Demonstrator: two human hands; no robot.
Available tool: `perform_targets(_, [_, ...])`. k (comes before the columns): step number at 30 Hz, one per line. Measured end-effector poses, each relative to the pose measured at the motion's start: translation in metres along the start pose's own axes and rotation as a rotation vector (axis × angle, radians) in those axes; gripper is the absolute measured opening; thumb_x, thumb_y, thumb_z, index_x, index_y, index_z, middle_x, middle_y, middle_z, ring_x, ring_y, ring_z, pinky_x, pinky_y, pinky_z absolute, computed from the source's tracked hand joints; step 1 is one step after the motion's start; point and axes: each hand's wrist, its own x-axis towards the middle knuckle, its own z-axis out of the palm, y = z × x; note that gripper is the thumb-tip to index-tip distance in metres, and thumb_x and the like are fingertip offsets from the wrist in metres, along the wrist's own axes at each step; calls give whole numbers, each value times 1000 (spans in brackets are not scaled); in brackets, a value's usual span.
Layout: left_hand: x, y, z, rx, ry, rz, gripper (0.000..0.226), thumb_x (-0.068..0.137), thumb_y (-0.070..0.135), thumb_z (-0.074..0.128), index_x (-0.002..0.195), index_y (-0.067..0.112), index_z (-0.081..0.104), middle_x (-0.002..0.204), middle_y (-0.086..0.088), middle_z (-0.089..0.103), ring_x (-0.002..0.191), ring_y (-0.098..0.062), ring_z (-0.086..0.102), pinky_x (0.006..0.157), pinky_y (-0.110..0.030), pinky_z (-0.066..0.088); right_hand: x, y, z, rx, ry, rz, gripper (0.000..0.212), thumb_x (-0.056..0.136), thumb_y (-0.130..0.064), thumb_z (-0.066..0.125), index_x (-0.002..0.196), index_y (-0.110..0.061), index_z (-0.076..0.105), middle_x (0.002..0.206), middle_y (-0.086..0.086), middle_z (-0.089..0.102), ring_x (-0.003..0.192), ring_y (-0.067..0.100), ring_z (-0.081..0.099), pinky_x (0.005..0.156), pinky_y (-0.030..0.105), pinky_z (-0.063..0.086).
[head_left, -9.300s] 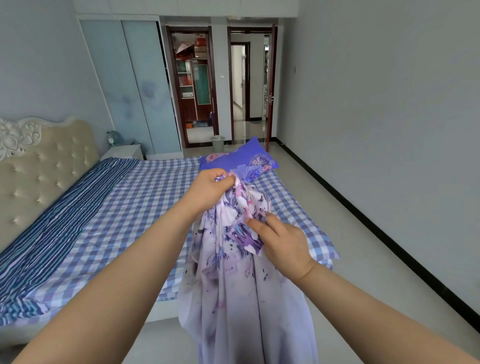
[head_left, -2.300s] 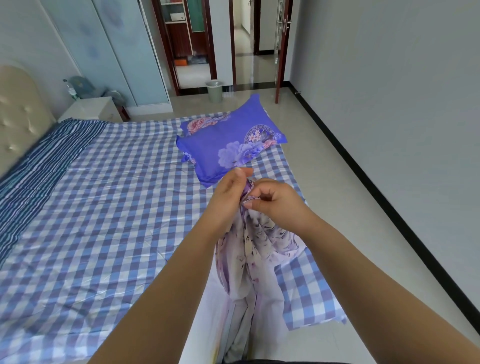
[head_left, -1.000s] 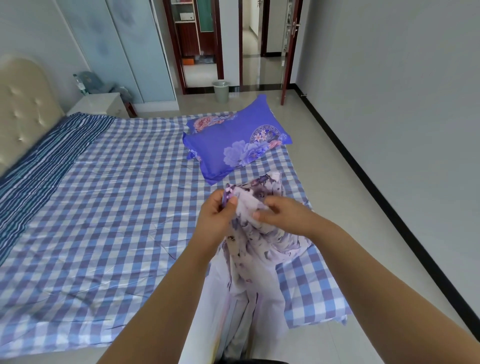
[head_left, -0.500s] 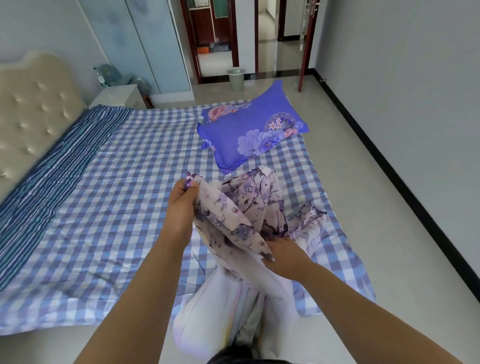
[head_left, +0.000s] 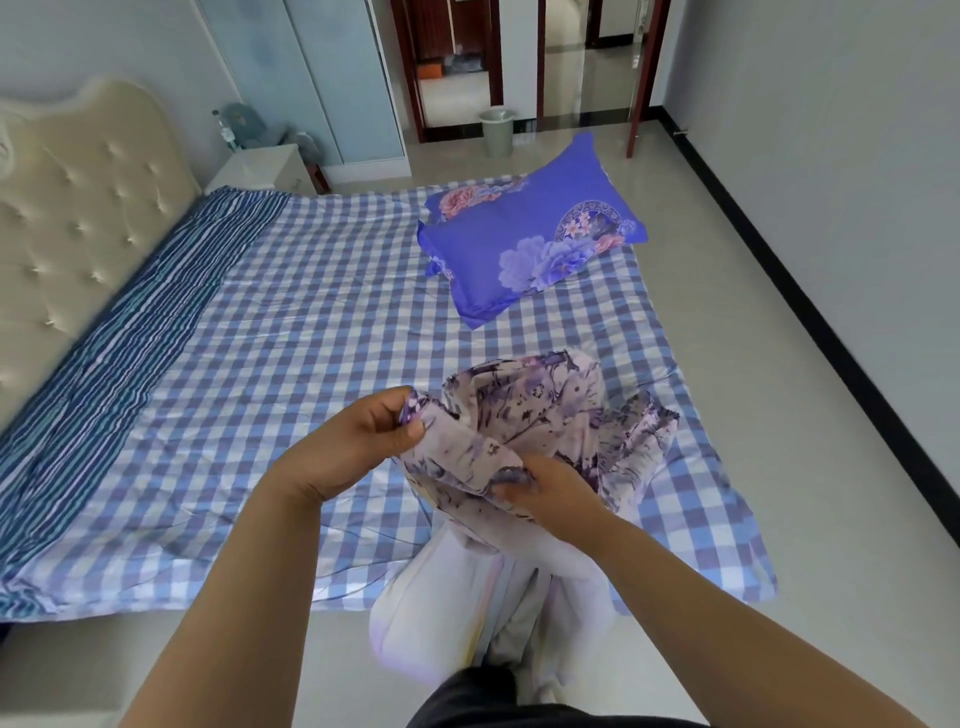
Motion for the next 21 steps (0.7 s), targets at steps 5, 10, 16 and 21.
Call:
perform_targets(5, [-19, -8, -8, -119, -86, 13, 37, 83, 41, 70, 109, 14, 67, 111, -15, 67, 105, -31, 63, 88, -35, 51, 4, -17, -14, -159, 129, -152, 11, 98, -31, 46, 91, -23, 44, 71, -14, 46, 62, 3, 44, 57, 19, 35])
perform_targets(10, [-30, -12, -12, -208, -76, 37, 33, 83, 39, 70, 107, 16, 69, 106, -10, 69, 100, -25, 66, 83, -31, 53, 6, -3, -23, -392, -118, -177, 36, 87, -35, 62, 119, -23, 57, 112, -9, 59, 99, 10, 55, 85, 25, 46])
perform_targets(16, [-35, -18, -13, -335, -56, 72, 19, 83, 31, 72, 99, 21, 73, 98, -7, 73, 91, -22, 70, 74, -31, 57, 0, 27, -29, -428, 378, -267, 17, 78, -30, 72, 85, -15, 74, 111, 5, 54, 105, 20, 47, 84, 39, 51])
perform_targets(21, [-33, -23, -17, -364, -105, 50, 35, 93, 4, 41, 111, 14, 69, 111, -14, 69, 101, -28, 67, 82, -36, 55, 4, 15, -45, -199, 356, -380, 11, 75, -20, 79, 77, -28, 71, 158, -1, -1, 143, 5, 15, 109, 24, 23])
